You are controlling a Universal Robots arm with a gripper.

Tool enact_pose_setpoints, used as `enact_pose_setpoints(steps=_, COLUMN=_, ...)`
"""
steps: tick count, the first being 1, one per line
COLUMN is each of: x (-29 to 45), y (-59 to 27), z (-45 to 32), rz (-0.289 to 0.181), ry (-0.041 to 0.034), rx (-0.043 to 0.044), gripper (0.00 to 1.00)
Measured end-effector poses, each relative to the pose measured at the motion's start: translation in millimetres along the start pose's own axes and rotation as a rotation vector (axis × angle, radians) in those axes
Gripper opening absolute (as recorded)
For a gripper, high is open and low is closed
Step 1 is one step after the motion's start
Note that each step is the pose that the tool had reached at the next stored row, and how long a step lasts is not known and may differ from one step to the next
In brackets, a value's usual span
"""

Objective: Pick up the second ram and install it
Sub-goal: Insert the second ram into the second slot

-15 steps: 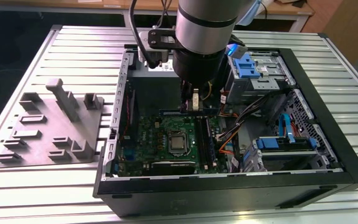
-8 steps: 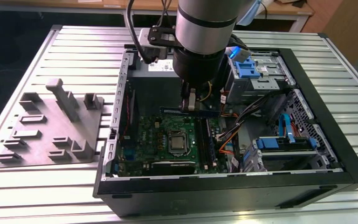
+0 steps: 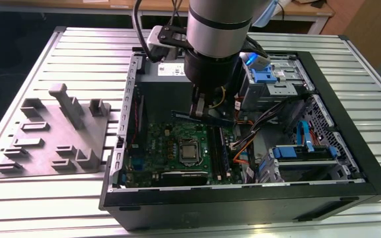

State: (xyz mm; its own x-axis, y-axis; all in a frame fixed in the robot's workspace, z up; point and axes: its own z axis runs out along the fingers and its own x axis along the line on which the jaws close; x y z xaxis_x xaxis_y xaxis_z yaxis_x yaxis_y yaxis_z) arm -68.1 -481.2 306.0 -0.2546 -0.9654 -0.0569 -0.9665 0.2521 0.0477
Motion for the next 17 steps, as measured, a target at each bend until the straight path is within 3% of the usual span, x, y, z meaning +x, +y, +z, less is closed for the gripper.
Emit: enact_pose_setpoints(steps=17, x=0.0, y=0.0, z=0.1, rz=0.308, ry=-0.0146, rx=0.0175, gripper=0.11)
